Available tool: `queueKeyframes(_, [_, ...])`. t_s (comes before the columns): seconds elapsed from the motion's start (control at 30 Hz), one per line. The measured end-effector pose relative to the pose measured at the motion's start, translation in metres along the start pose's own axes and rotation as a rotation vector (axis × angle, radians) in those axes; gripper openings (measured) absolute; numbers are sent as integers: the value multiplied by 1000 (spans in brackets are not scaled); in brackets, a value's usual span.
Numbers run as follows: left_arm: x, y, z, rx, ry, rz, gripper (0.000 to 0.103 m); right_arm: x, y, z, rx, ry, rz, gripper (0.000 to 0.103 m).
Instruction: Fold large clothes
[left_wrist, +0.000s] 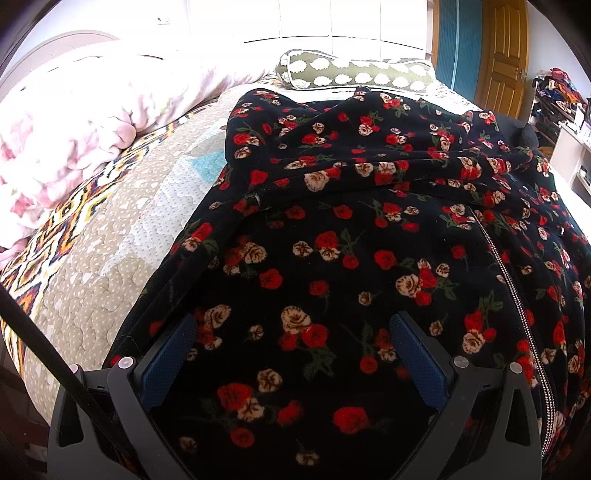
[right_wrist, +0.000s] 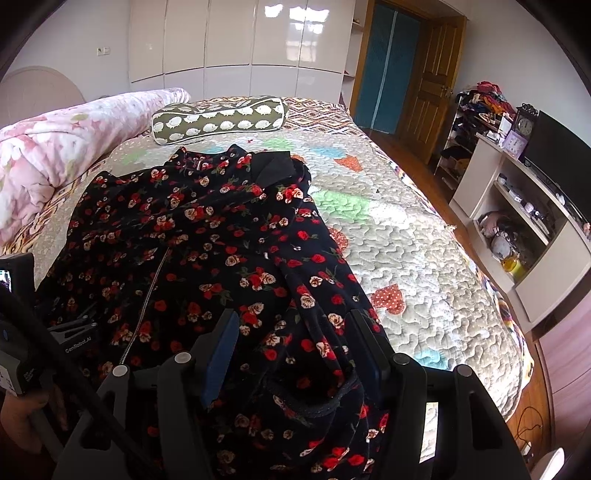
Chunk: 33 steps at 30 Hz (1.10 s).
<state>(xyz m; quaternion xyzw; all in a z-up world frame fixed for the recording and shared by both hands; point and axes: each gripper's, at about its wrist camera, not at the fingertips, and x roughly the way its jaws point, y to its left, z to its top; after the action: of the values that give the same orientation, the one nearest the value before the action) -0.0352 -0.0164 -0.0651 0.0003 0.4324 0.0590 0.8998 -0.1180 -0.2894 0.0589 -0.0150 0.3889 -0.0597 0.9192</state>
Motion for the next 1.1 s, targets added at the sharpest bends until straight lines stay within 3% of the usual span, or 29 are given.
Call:
queueKeyframes(0.3, [0,0,0,0,-1,0,103,-6,-1,1,3,-46,-9,66])
queueKeyframes(1.1, [0,0,0,0,-5,0,103,0,-3,-2,7,-39,-11,66])
